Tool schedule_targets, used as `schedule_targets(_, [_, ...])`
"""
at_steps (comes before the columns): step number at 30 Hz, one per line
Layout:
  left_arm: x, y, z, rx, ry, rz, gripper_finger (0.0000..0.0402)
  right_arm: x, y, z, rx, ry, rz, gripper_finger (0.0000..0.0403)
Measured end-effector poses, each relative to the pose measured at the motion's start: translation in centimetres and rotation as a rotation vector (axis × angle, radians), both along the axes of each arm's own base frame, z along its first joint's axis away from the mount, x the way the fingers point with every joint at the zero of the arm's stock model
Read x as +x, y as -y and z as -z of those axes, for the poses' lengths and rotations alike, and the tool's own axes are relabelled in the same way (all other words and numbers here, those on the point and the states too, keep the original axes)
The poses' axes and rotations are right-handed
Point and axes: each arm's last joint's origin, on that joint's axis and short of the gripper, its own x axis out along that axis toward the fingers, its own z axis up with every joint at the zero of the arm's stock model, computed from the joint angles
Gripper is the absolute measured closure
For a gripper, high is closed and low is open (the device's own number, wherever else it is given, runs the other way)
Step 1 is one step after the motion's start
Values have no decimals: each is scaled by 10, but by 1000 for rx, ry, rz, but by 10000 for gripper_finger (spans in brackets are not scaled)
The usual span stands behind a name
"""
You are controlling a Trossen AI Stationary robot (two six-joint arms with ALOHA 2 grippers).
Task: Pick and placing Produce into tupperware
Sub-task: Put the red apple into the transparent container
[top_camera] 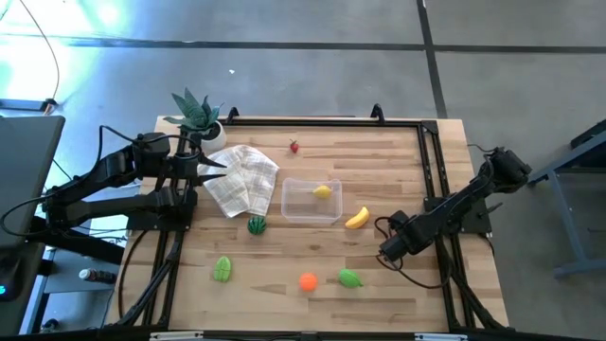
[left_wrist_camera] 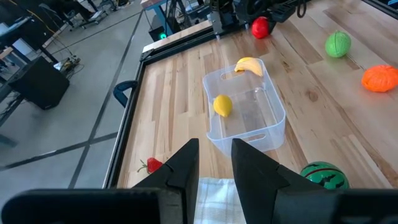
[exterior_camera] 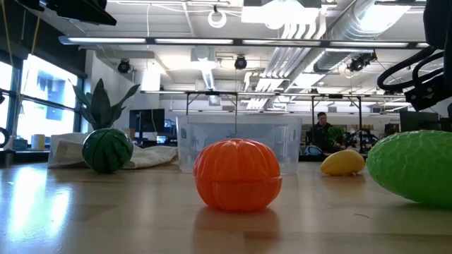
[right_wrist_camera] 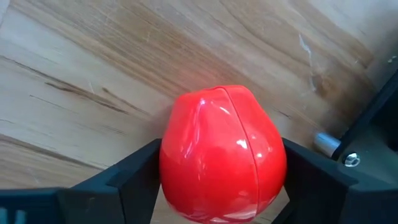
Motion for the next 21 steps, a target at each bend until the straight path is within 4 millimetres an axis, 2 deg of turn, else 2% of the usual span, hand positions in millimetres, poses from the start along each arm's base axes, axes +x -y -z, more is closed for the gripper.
schedule_targets(16, [0,0,0,0,0,0,316,0,0,0,-1,3,0,133])
schedule_targets(21, [0,0,0,0,1,0,316,2,-1,-8,12,32,-1,133])
